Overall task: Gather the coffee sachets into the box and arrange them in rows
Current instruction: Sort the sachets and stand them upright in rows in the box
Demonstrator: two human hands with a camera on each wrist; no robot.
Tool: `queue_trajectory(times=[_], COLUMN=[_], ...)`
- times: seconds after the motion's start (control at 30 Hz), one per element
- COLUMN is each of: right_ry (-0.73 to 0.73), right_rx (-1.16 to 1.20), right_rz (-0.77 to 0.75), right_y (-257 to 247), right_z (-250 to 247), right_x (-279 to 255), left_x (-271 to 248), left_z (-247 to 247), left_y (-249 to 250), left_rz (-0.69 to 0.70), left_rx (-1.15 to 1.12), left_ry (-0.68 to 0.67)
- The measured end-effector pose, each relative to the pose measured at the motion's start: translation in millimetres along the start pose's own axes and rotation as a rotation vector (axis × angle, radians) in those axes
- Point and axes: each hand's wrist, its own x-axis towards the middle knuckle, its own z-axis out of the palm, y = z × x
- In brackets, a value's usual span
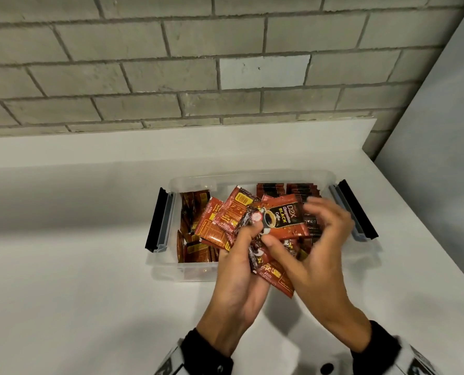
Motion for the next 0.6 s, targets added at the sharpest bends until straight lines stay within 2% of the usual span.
queue_trajectory(times=[0.13, 0.23, 0.33, 0.43, 0.6], right_ry=[-0.078, 0.004, 0.087, 0.100, -0.152], right_rx=[0.334, 0.609, 0.744, 0.849, 0.803], right_rz=[0.450, 0.618, 0.720, 0.732, 0.825], right_y=[-5.9, -6.7, -4.1, -1.1, 4.8], right_z=[0.6, 2.4, 0.2, -11.8, -28.2], right_x=[9.3, 15.9, 24.9, 36.4, 50.7], left_x=[-0.6, 0.7, 2.5, 6.2, 13.4], left_z=[-1.8, -3.2, -3.8, -7.4, -12.4], left_y=[-0.4, -3.0, -2.8, 4.6, 14.2], left_rz=[0.006, 0.021, 0.054, 0.100, 0.116], left_rx=[-0.010, -0.017, 0.011, 0.055, 0.110], left_ry=[-0.052, -0.052, -0.019, 0.009, 0.013])
